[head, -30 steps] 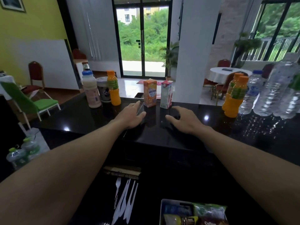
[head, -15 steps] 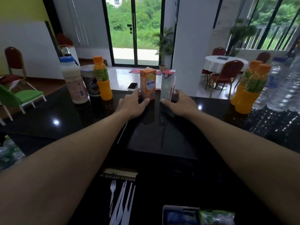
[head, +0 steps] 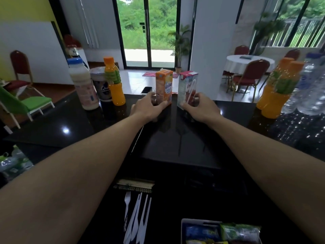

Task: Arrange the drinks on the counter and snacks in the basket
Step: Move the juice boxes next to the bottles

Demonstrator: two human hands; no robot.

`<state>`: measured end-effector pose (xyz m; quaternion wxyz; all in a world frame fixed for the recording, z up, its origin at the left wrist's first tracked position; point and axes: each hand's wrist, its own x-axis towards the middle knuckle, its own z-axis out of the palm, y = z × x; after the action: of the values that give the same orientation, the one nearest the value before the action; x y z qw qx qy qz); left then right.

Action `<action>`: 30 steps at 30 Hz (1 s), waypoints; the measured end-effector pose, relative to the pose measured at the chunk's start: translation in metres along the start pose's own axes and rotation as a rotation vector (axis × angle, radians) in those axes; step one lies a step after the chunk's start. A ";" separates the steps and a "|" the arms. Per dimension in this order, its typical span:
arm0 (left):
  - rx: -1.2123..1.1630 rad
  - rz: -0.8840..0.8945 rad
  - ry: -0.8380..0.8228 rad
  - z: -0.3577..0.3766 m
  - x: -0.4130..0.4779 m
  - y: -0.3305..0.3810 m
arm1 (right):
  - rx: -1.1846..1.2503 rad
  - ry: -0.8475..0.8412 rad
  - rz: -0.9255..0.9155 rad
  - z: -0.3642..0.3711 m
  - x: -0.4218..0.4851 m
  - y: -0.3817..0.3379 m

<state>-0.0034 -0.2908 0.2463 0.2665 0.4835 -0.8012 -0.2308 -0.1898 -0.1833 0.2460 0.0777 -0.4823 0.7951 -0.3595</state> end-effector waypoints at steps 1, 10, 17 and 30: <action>0.002 -0.017 -0.018 -0.001 0.001 0.002 | 0.000 -0.002 -0.001 0.000 0.000 0.000; 0.134 -0.035 0.060 0.009 0.010 0.005 | 0.044 -0.022 -0.001 0.000 0.000 0.000; 0.022 -0.031 0.083 0.011 0.011 0.002 | 0.148 0.032 0.034 -0.002 -0.002 0.002; -0.099 0.029 0.091 0.009 0.006 0.002 | 0.184 -0.002 -0.004 -0.001 0.000 0.006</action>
<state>-0.0129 -0.2946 0.2423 0.3296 0.4682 -0.7826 -0.2442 -0.1941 -0.1812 0.2428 0.1215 -0.4752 0.7576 -0.4307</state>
